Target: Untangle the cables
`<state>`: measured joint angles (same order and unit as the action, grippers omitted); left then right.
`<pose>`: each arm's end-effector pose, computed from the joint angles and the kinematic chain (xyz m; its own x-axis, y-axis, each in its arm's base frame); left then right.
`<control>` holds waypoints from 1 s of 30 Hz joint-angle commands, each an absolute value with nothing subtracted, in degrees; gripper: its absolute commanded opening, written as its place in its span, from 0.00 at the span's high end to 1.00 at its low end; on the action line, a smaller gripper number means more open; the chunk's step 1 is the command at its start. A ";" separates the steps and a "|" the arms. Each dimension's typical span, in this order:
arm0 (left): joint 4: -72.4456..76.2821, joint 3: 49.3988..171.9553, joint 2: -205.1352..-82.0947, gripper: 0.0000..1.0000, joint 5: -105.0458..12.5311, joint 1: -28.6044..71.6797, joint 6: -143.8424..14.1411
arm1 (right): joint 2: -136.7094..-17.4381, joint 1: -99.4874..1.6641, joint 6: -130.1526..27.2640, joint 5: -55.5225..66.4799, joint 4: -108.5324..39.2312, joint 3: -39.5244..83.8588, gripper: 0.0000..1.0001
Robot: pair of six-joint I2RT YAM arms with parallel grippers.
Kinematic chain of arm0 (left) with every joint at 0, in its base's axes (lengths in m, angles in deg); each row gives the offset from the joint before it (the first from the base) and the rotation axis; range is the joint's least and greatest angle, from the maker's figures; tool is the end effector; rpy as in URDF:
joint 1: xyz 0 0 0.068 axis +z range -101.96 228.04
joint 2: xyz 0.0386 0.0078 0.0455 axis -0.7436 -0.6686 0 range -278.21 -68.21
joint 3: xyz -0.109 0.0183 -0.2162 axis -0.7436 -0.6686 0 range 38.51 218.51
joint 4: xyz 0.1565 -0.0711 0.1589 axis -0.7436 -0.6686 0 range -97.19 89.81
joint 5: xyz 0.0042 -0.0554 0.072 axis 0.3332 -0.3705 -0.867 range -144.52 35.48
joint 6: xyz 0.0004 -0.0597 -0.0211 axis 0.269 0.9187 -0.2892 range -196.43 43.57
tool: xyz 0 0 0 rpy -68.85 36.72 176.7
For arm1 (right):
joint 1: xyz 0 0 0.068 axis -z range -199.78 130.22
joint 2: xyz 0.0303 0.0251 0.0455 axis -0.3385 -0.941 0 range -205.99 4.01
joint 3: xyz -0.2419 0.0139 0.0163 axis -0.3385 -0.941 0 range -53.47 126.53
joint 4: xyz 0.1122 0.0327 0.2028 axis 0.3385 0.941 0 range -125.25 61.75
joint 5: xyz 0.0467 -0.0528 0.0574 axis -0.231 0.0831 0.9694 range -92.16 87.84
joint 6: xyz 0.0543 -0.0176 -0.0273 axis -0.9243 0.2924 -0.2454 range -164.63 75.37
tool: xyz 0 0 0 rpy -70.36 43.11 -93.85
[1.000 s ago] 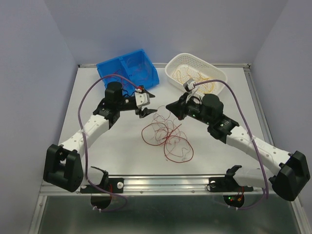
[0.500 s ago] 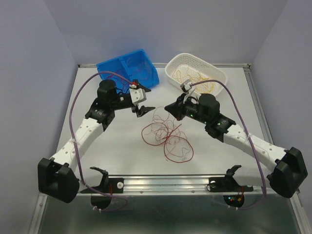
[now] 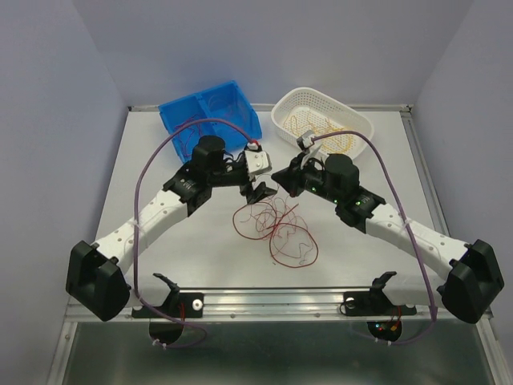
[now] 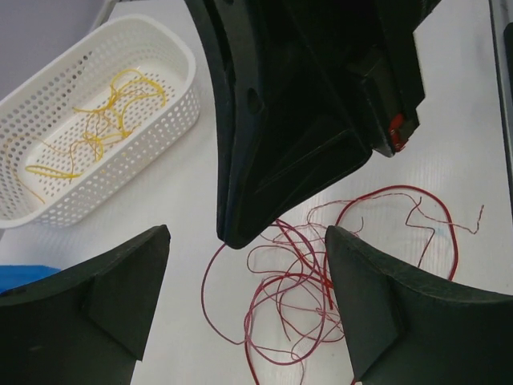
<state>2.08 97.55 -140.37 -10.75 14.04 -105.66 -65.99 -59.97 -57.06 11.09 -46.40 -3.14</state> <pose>0.2128 -0.1841 0.3241 0.3360 0.1988 -0.9206 0.9201 0.1395 0.3660 0.2095 0.1914 0.2983 -0.2830 0.0353 -0.9585 -0.7581 0.6039 0.2461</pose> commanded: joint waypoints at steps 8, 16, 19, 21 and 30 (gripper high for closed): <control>5.26 99.59 -144.41 0.12 -20.24 13.67 -100.34 | -63.41 -60.30 -57.81 9.17 -53.53 -1.70 0.99; 5.53 99.86 -145.38 0.18 -13.66 13.76 -100.51 | -63.93 -60.21 -57.90 9.96 -54.49 -1.96 0.99; 5.35 99.85 -145.20 0.32 -11.72 13.67 -101.04 | -64.46 -60.21 -57.81 9.79 -54.76 -1.96 1.00; 5.18 99.86 -145.20 0.53 -11.63 13.67 -101.39 | -64.63 -60.30 -57.81 9.79 -54.93 -2.05 1.00; 5.00 100.47 -145.82 1.00 -18.38 14.46 -102.01 | -62.35 -60.22 -57.99 7.42 -56.60 -4.42 0.35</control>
<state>3.37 97.79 -146.53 -16.02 14.02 -101.45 -64.96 -59.99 -58.06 9.83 -52.06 -3.25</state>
